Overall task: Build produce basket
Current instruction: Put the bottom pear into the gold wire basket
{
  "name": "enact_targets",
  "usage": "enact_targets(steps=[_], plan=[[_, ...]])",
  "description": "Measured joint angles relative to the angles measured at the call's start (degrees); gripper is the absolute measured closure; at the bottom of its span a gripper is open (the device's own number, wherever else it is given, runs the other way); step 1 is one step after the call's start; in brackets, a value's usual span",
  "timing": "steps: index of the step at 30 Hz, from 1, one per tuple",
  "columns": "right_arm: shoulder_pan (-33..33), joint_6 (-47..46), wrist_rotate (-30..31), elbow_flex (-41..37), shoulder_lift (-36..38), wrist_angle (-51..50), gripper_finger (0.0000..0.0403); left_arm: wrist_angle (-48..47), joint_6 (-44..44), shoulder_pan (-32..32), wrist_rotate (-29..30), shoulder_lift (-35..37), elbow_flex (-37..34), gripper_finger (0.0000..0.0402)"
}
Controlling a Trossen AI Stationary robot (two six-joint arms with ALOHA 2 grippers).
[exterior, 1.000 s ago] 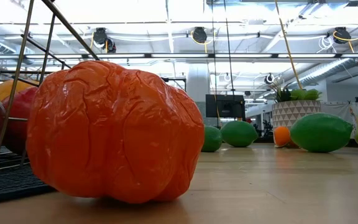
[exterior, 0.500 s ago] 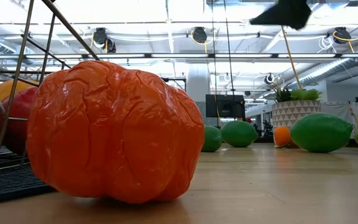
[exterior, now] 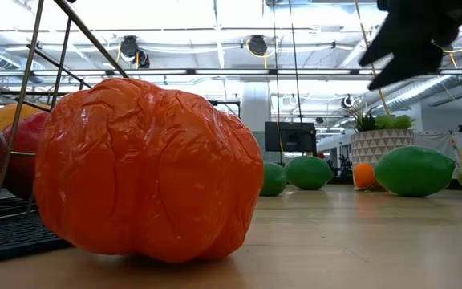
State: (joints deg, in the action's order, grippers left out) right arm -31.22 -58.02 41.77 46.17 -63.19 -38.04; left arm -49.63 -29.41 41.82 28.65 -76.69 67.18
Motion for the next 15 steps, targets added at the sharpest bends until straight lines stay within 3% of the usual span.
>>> enact_targets(steps=[5, 15], plan=[[0.0, -6.8, -0.5, 0.0, 0.0, -11.1, 0.0023, 0.0, 0.2, 0.0, 0.0, 0.0, 0.0, 0.0169], [0.1, -28.0, -11.9, 0.0, 0.0, -31.7, 0.0023, 0.2, 0.7, 0.0, 0.0, 0.0, 0.0, 0.0169]])
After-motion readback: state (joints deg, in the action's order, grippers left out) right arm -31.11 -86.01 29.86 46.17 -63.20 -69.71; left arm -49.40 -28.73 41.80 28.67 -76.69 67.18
